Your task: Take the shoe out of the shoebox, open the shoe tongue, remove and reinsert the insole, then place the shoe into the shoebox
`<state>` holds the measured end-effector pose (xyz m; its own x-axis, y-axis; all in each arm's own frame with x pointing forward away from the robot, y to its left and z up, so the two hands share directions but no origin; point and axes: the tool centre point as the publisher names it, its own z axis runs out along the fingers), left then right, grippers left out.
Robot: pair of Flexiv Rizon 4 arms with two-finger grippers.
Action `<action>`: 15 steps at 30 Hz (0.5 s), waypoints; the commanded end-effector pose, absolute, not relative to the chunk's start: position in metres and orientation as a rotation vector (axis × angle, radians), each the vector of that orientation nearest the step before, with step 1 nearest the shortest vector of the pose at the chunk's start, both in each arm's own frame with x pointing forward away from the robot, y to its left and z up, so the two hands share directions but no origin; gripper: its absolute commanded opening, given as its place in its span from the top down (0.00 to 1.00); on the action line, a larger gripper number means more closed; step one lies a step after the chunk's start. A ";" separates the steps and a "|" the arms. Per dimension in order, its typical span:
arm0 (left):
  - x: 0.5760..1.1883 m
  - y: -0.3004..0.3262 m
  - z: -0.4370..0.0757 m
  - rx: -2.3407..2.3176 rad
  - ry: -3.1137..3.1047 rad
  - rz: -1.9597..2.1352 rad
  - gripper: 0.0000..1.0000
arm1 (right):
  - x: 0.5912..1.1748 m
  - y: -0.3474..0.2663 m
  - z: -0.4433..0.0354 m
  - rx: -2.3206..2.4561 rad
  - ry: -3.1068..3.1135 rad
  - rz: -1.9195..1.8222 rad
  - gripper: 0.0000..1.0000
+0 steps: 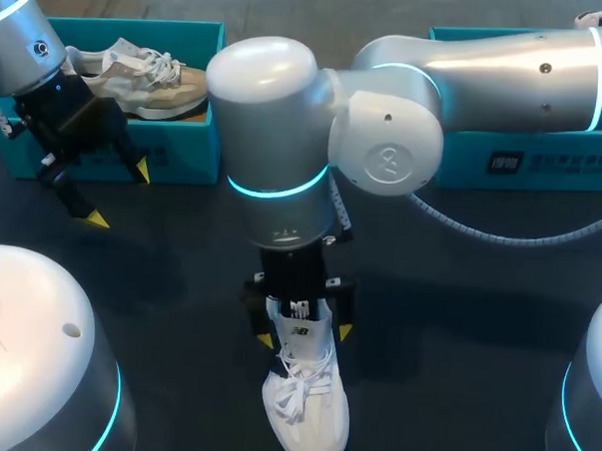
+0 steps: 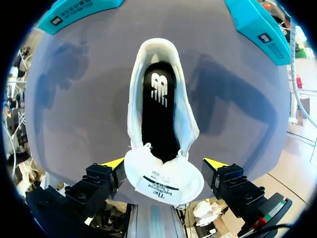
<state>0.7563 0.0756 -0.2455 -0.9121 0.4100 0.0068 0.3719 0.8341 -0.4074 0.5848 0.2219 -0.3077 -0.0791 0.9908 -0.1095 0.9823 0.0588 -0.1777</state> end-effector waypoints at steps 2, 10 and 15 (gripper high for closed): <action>0.755 0.076 -0.245 -0.624 -2.920 0.617 0.00 | 0.577 0.221 -0.302 -2.128 -2.245 0.324 0.00; 0.755 0.076 -0.245 -0.624 -2.920 0.617 0.00 | 0.551 0.215 -0.293 -2.193 -2.183 0.319 0.00; 0.755 0.076 -0.245 -0.624 -2.920 0.617 0.00 | 0.539 0.216 -0.292 -2.198 -2.158 0.311 0.00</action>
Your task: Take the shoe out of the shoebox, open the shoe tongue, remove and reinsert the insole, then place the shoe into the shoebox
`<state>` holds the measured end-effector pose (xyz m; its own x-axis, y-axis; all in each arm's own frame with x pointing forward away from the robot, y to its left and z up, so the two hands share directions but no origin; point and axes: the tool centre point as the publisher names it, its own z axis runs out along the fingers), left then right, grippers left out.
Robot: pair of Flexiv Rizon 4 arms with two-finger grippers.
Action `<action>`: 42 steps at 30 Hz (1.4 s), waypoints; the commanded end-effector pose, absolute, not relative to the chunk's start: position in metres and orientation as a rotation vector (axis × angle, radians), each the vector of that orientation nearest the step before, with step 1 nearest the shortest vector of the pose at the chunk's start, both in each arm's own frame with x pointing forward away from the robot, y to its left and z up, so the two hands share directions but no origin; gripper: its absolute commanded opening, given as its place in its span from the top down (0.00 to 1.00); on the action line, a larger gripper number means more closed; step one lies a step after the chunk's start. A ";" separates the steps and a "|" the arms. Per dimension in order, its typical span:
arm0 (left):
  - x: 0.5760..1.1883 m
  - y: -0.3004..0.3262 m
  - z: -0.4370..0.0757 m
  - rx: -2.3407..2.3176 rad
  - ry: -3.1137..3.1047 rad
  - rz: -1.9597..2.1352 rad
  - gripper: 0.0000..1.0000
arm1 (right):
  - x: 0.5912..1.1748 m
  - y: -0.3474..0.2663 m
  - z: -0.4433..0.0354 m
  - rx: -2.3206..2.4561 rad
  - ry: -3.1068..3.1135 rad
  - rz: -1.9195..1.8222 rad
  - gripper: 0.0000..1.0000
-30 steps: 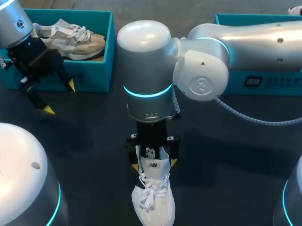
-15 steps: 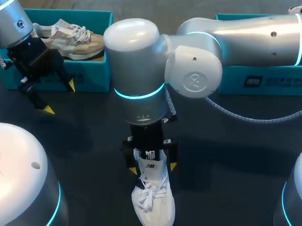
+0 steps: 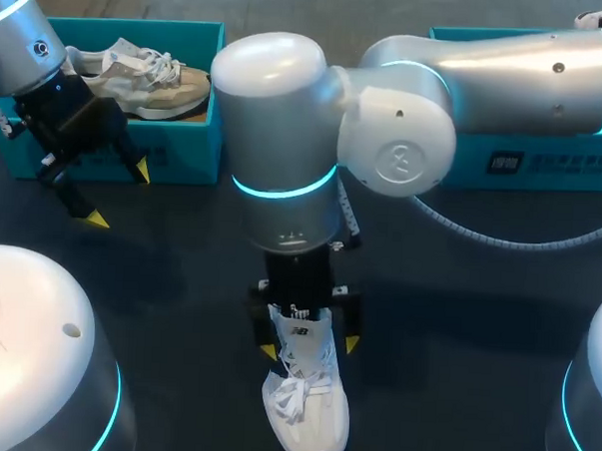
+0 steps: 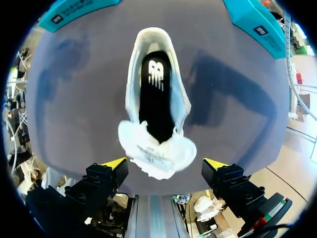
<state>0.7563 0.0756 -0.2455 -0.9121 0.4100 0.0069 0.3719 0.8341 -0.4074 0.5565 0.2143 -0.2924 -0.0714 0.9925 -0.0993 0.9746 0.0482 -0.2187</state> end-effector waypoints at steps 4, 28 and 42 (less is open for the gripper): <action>0.755 0.076 -0.245 -0.624 -2.920 0.617 0.00 | 0.528 0.220 -0.290 -2.198 -2.153 0.293 0.00; 0.755 0.076 -0.245 -0.624 -2.920 0.617 0.00 | 0.516 0.219 -0.295 -2.213 -2.122 0.247 0.66; 0.755 0.076 -0.245 -0.624 -2.920 0.617 0.00 | 0.564 0.211 -0.307 -2.137 -2.232 0.201 0.76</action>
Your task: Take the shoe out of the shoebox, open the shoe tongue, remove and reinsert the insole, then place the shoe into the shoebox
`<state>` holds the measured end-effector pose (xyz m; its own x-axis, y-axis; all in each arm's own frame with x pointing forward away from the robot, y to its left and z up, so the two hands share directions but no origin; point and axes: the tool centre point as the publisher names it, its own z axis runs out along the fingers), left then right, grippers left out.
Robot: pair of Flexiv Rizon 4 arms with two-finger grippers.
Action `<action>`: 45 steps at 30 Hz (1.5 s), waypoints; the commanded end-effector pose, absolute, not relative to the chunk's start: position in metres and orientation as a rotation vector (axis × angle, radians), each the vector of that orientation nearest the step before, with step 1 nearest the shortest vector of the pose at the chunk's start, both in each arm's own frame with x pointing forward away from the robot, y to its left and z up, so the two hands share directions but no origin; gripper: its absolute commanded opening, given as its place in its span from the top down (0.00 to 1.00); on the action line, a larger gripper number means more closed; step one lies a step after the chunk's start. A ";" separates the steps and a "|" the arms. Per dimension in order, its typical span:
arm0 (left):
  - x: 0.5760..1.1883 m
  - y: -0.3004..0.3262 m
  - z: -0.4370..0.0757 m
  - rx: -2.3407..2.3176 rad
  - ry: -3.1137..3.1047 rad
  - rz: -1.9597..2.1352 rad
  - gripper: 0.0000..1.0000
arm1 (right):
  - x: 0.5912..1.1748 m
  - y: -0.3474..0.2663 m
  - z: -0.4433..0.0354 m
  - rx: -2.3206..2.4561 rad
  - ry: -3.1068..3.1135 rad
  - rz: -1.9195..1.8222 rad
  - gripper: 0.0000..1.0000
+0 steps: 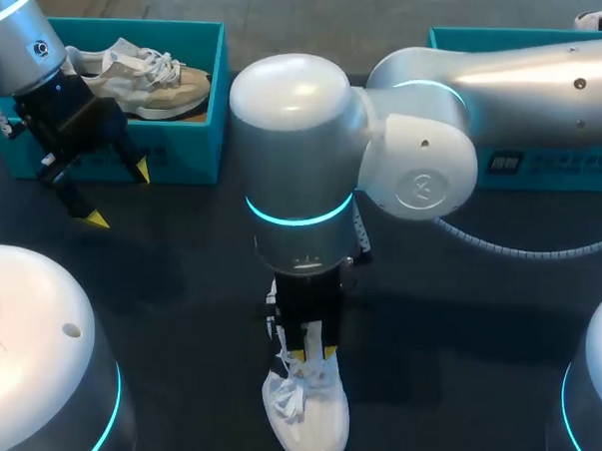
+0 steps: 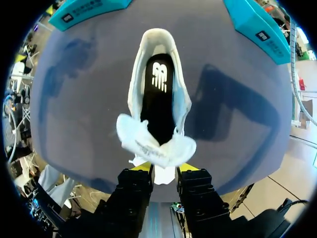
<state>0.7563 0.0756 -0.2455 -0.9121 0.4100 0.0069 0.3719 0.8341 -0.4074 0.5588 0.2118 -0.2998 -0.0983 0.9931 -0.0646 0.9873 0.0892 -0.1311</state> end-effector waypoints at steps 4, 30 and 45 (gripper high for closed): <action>0.755 0.076 -0.245 -0.624 -2.920 0.617 0.00 | 0.578 0.208 -0.316 -2.096 -2.253 0.168 0.79; 0.755 0.076 -0.245 -0.624 -2.920 0.617 0.00 | 0.612 0.214 -0.327 -1.914 -2.443 0.055 0.77; 0.755 0.076 -0.245 -0.624 -2.920 0.617 0.00 | 0.622 0.212 -0.306 -1.798 -2.588 0.033 0.67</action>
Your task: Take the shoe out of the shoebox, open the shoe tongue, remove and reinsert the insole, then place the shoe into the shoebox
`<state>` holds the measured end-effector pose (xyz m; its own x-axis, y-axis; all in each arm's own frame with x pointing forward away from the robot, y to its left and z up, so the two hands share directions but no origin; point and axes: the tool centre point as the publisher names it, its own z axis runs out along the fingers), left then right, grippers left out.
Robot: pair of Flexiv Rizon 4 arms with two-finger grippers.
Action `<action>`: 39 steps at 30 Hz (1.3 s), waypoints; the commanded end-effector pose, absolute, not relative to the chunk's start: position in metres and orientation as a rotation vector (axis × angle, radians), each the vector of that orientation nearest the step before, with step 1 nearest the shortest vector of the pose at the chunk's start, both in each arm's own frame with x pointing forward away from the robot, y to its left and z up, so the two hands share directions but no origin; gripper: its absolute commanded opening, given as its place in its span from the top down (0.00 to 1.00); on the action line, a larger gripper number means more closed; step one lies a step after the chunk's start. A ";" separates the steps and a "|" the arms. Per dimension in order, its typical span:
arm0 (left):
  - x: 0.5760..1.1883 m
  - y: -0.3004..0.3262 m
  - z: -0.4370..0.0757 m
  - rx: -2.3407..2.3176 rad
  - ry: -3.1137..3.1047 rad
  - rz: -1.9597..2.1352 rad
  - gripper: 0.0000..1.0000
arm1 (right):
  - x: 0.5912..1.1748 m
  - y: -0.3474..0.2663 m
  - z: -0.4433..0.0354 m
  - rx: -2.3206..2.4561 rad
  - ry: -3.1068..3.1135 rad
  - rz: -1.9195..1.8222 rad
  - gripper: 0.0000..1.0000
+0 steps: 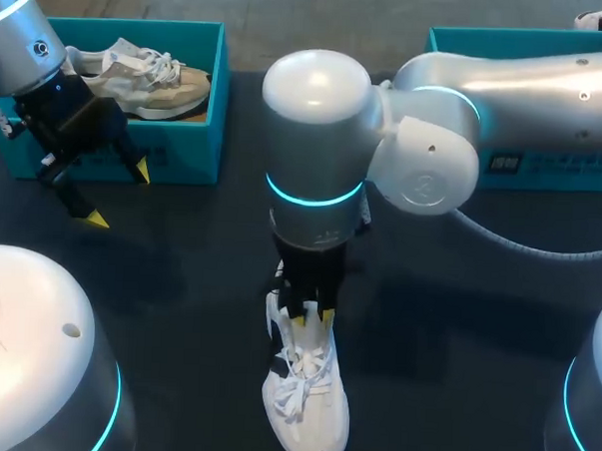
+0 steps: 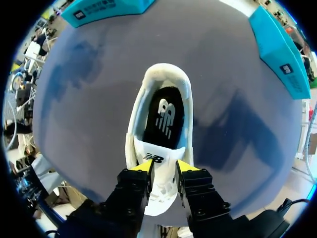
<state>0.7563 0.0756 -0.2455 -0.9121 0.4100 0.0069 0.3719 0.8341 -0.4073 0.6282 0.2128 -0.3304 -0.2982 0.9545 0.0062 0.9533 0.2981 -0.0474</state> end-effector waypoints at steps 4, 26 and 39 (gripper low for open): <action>0.755 0.076 -0.245 -0.624 -2.920 0.617 0.00 | 0.626 0.215 -0.294 -1.599 -2.714 0.013 0.64; 0.755 0.076 -0.245 -0.624 -2.920 0.617 0.00 | 0.640 0.217 -0.267 -0.171 -3.060 -0.406 0.00; 0.755 0.076 -0.245 -0.624 -2.920 0.617 0.00 | 0.676 0.233 -0.259 0.092 -3.130 -0.115 0.00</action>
